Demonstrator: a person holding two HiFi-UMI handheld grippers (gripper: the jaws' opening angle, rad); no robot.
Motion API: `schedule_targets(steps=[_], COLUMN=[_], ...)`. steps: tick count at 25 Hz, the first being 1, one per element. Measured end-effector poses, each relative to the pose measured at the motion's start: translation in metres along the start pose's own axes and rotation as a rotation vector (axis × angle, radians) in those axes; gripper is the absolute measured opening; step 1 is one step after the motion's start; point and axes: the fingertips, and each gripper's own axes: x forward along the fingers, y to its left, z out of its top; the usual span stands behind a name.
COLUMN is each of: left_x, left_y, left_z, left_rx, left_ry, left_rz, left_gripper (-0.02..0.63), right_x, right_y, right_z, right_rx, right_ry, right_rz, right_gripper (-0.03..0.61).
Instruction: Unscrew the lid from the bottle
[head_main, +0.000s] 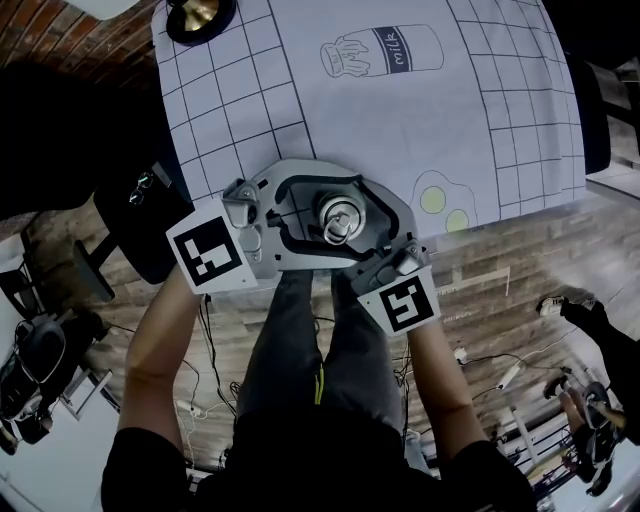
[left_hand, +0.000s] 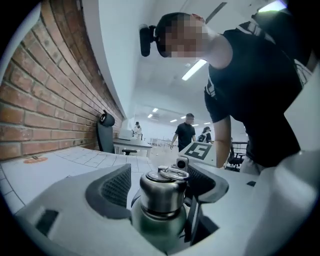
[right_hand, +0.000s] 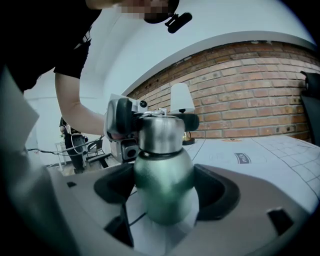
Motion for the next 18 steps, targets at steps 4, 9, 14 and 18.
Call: schedule_targets(steps=[4,9,14,18], left_x=[0.003,0.002,0.001,0.0], left_y=[-0.002,-0.007,-0.004,0.003], left_z=[-0.004,-0.007,-0.008,-0.009], left_rx=[0.004,-0.018,-0.022,-0.032], left_ry=[0.023,0.019,0.0,-0.028], left_rz=[-0.066,-0.098,-0.003,0.193], left_gripper=[0.347,0.295,0.291,0.29], right_x=[0.0,0.001,0.001,0.001], right_y=[0.0,0.0,0.0,0.0], right_z=[0.0,0.001,0.0,0.0], right_rx=[0.003,0.006,0.008,0.007], right_ry=[-0.003,-0.007,-0.005,-0.004], right_rz=[0.0,0.002,0.006,0.01], right_gripper=[0.348,0.348,0.348,0.348])
